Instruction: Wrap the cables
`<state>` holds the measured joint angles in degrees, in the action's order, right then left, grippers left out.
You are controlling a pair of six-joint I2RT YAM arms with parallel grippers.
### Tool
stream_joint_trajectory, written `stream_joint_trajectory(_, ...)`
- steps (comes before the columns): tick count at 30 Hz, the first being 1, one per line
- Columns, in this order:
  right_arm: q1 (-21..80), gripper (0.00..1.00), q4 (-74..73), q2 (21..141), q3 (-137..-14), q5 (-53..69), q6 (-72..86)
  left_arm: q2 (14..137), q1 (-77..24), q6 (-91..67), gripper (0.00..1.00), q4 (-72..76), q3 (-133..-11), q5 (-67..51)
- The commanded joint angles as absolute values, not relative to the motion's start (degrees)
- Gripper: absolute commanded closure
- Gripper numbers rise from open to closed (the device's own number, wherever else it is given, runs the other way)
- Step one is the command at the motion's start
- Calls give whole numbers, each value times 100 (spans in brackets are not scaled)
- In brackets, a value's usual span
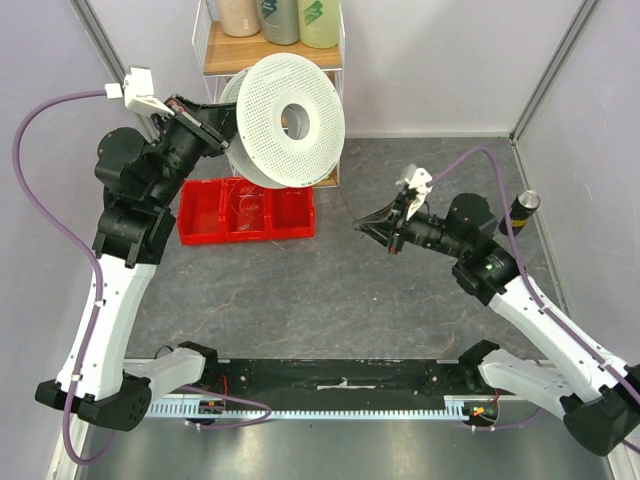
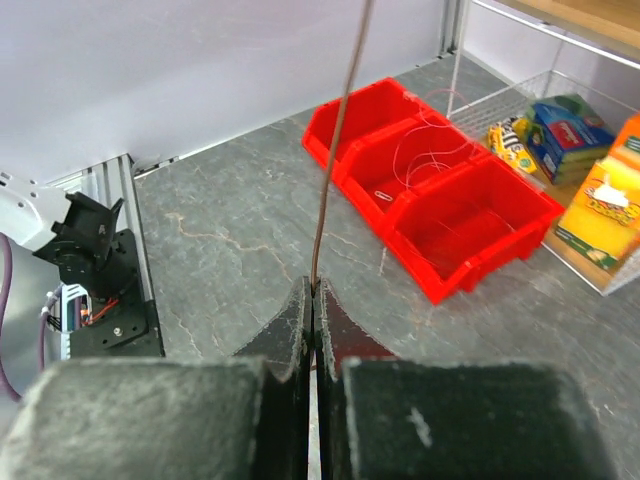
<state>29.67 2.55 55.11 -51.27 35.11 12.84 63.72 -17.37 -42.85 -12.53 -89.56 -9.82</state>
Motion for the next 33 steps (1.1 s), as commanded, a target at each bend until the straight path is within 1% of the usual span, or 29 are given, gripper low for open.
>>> stream_joint_trajectory(1, 3874, 100, 70, 5633, -5440, 2541, 1099, 6240, -1775, -4597, 98, -861, -8939, 368)
stream_joint_trajectory(3, 4349, 100, 62, 5756, -5563, 2461, 968, 6223, -1828, -4492, 98, -949, -8807, 684)
stream_joint_trajectory(6, 4780, 100, 18, 6055, -5931, 2452, 757, 6205, -1933, -4246, 98, -1046, -8579, 1019)
stream_joint_trajectory(9, 5412, 100, -491, 6362, -6476, 2286, 55, 6153, -2091, -3965, 98, -1072, -8324, 1247)
stream_joint_trajectory(12, 6124, 100, -922, 6696, -7038, 1769, -972, 6152, -2188, -3657, 98, -1002, -8139, 1336)
stream_joint_trajectory(17, 6837, 100, -1616, 7373, -8216, 723, -2186, 6056, -2811, -2261, 99, -608, -7657, 1572)
stream_joint_trajectory(21, 6961, 100, -2065, 7848, -9262, 273, -2540, 5898, -3269, -1268, 98, -518, -7138, 1424)
stream_joint_trajectory(25, 6952, 100, -2294, 8103, -10009, 88, -2374, 5766, -3533, -625, 98, -615, -6646, 1302)
stream_joint_trajectory(27, 6961, 100, -2355, 8112, -10116, 79, -2329, 5599, -3586, -484, 98, -467, -6347, 1100)
stream_joint_trajectory(31, 6873, 100, -2469, 7937, -10029, 87, -2382, 5257, -3621, -10, 98, -255, -5872, 292)
stream_joint_trajectory(33, 6838, 100, -2531, 7814, -9967, 97, -2539, 5046, -3630, 438, 98, -202, -5653, 62)
